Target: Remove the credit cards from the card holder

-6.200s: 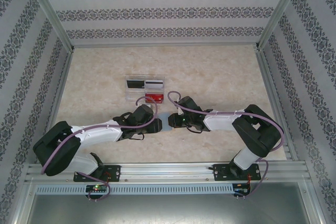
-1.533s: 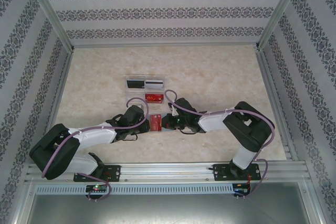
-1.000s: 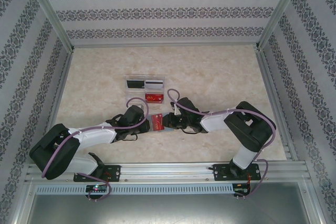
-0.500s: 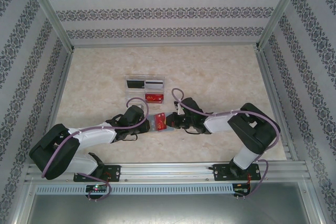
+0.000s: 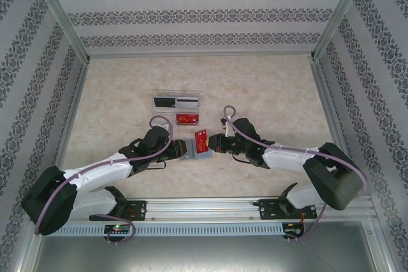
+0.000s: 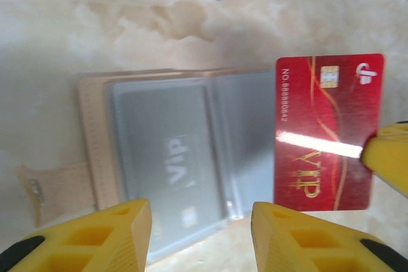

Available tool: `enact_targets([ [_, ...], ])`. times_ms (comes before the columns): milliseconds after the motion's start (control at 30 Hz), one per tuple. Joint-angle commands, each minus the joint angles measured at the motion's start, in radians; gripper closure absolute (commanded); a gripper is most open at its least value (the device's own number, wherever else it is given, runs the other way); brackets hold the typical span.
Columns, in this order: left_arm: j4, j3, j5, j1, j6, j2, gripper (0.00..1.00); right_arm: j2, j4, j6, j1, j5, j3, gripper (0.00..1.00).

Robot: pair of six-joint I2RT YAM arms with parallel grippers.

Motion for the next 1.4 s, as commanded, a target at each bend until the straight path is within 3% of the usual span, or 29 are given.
enact_targets([
  [0,0.094,0.012,0.07,0.007,-0.044,-0.018,0.54,-0.052,0.071,-0.025,-0.001,-0.004,-0.031,1.0],
  [233,0.091,0.034,0.074,0.007,-0.049,-0.01,0.56,-0.143,0.015,-0.077,-0.007,0.008,-0.029,1.0],
  [500,-0.019,0.011,-0.002,0.006,-0.022,-0.068,0.56,-0.227,-0.301,-0.353,-0.017,0.059,0.129,1.0],
  [667,-0.117,-0.013,-0.068,0.006,-0.001,-0.156,0.47,-0.164,-0.51,-0.587,-0.011,0.1,0.296,1.0],
  [867,-0.2,-0.039,-0.096,0.007,0.014,-0.261,0.37,-0.088,-0.624,-0.922,0.053,0.223,0.452,1.0],
  [1300,-0.311,-0.057,-0.115,0.007,0.011,-0.405,0.16,0.194,-0.848,-1.325,0.08,0.269,0.768,1.0],
  [1367,-0.337,-0.056,-0.122,0.007,0.012,-0.433,0.04,0.232,-0.855,-1.391,0.095,0.311,0.787,1.0],
])
